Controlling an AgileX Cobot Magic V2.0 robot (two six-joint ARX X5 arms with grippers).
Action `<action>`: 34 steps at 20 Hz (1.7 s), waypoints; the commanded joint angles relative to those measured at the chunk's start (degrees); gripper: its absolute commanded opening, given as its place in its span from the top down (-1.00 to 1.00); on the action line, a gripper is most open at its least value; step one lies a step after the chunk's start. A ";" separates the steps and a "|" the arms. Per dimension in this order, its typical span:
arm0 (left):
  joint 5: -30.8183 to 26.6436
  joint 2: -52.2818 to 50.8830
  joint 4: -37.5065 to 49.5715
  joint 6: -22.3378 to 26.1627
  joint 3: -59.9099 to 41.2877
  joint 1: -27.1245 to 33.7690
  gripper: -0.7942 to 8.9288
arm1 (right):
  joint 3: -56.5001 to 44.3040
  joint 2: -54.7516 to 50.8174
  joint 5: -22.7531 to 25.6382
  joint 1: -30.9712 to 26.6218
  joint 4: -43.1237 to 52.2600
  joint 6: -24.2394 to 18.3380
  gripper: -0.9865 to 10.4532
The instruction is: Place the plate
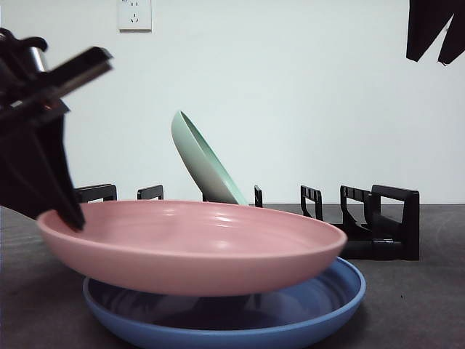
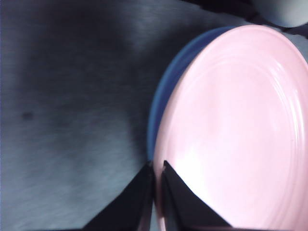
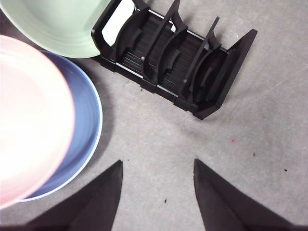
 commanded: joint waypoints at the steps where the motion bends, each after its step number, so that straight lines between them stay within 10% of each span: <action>1: -1.14 3.02 2.75 -2.08 0.22 -1.55 0.82 | 0.46 0.35 0.07 0.37 0.09 0.59 0.41; 10: -4.52 8.35 6.95 -2.10 0.24 -3.74 0.80 | 0.46 0.35 0.07 0.35 0.11 0.57 0.41; 14: -4.55 8.28 3.41 -1.84 1.42 -3.74 0.49 | 0.46 0.35 0.07 0.37 0.11 0.61 0.41; 21: -9.05 0.24 -10.54 8.61 10.27 -1.20 0.25 | 0.46 0.37 -0.70 0.37 1.11 1.07 0.41; 28: -10.56 -16.81 -31.89 22.53 19.28 11.50 0.26 | 2.03 3.19 -14.47 0.37 10.99 4.20 0.41; 34: -10.78 -25.07 -40.89 23.87 24.55 16.76 0.26 | 16.63 19.02 -21.79 0.48 8.61 4.74 0.41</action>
